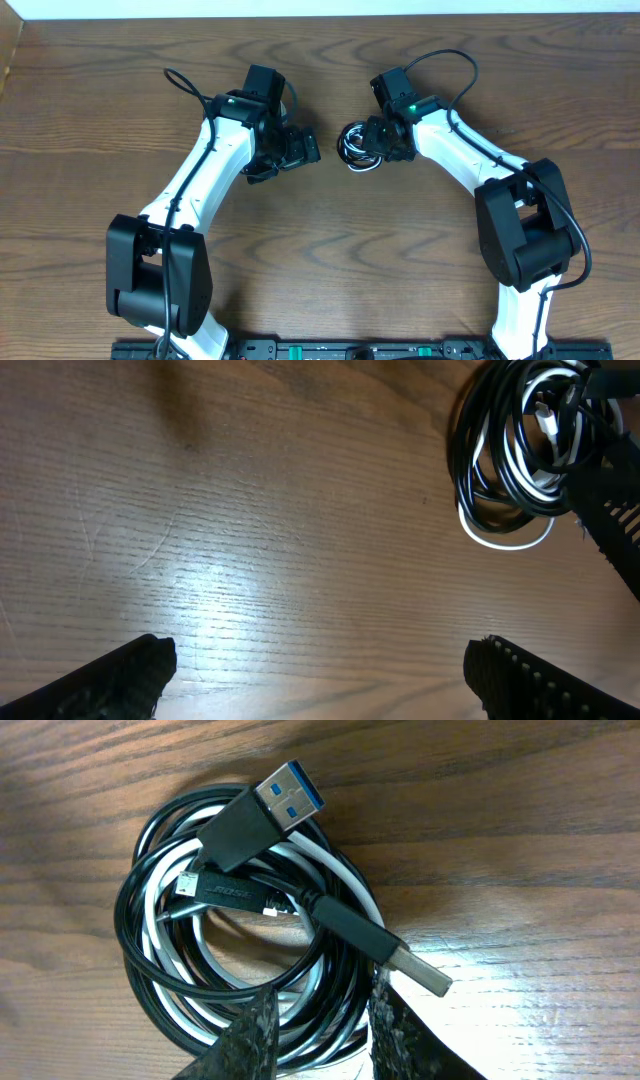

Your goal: Untangle cables

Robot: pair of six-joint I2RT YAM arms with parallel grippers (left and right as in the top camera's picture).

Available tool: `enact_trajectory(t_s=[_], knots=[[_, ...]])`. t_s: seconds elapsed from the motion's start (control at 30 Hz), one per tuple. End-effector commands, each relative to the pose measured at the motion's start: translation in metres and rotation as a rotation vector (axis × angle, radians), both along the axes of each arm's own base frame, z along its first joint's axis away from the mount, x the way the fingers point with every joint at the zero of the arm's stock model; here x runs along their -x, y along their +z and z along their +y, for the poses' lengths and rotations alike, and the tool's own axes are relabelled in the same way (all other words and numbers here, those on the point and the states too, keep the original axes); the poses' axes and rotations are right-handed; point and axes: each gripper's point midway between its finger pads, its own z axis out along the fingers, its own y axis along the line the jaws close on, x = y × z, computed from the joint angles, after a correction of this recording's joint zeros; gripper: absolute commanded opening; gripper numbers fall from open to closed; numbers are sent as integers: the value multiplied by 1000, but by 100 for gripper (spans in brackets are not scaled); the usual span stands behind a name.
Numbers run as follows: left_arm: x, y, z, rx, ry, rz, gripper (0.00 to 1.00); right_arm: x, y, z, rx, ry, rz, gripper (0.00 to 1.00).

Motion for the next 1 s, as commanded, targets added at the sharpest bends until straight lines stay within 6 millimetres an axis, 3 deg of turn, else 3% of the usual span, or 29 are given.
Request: enact_trajectory(t_s=[0.0, 0.2, 0.37, 0.5, 0.63, 0.73, 0.83, 0.97], knots=[[2, -5, 0, -15, 12, 17, 98, -1, -5, 0, 22, -4, -2, 21], [5, -5, -6, -16, -7, 17, 98, 5, -11, 4, 31, 10, 17, 18], [5, -5, -7, -16, -10, 17, 98, 6, -22, 5, 39, 14, 33, 2], [5, -5, -8, -15, -10, 13, 98, 7, -19, 8, 18, 21, 37, 1], [3, -5, -8, -12, -9, 7, 98, 11, 18, 29, -135, 183, 3, 1], [4, -3, -15, 43, 82, 43, 98, 16, 73, 48, -307, 340, -87, 1], [-2, 2, -26, 110, 124, 42, 98, 22, 115, 44, -327, 392, -168, 1], [-3, 5, -33, 148, 128, 46, 98, 32, 144, 44, -345, 407, -210, 1]])
